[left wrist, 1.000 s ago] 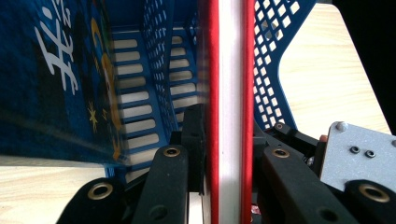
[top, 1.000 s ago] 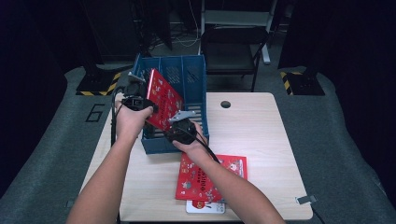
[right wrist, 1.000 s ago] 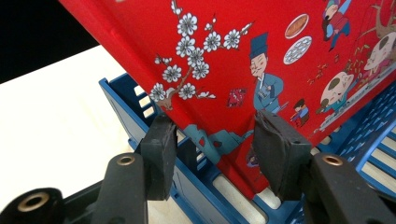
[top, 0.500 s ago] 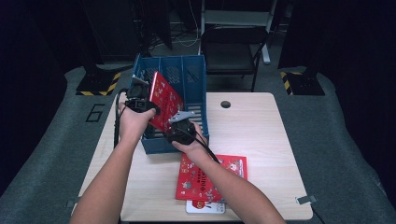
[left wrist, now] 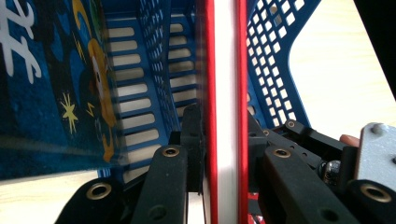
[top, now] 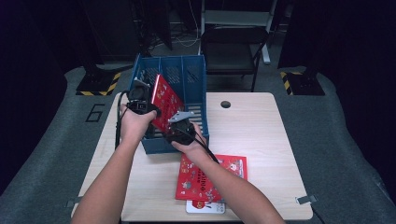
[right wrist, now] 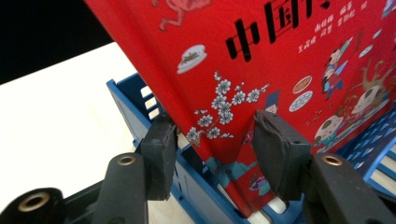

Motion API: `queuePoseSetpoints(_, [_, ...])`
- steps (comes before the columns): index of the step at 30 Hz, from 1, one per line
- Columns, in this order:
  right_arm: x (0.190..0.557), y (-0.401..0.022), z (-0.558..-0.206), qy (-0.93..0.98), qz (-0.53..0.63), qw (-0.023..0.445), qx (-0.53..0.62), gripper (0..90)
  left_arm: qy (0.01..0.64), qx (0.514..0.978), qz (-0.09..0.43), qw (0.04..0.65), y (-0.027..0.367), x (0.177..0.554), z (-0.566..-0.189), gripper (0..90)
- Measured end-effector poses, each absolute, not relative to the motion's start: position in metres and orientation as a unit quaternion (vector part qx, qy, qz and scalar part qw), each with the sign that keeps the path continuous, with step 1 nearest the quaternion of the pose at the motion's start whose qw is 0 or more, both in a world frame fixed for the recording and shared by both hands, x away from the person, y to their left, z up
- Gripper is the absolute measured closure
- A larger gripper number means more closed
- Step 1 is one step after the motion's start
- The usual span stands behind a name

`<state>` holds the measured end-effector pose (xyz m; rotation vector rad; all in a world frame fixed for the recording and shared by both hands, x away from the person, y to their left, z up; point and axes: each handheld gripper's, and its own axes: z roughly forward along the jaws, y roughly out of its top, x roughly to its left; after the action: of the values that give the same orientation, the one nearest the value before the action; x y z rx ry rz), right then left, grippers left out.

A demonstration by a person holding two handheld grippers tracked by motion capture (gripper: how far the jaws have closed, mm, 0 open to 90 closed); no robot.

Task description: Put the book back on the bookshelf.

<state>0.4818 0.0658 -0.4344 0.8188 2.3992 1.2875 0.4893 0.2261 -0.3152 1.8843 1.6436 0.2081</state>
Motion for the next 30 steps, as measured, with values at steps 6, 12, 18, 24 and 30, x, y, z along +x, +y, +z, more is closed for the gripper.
queuePoseSetpoints(6, [0.483,0.063,-0.432,0.832,0.452,0.146,0.288,50.9,0.62,0.714,0.086,0.314,0.223,0.489,-0.315,76.9])
queuePoseSetpoints(12, [0.484,0.062,-0.432,0.834,0.451,0.143,0.283,51.1,0.617,0.716,0.084,0.315,0.223,0.487,-0.315,76.4])
queuePoseSetpoints(18, [0.486,0.061,-0.433,0.828,0.459,0.147,0.288,52.4,0.617,0.715,0.086,0.317,0.223,0.489,-0.313,75.1])
queuePoseSetpoints(24, [0.486,0.06,-0.432,0.829,0.455,0.152,0.288,53.9,0.612,0.713,0.096,0.329,0.22,0.487,-0.312,73.3])
queuePoseSetpoints(30, [0.489,0.055,-0.43,0.822,0.46,0.149,0.302,55.1,0.602,0.705,0.127,0.352,0.213,0.483,-0.316,71.3])
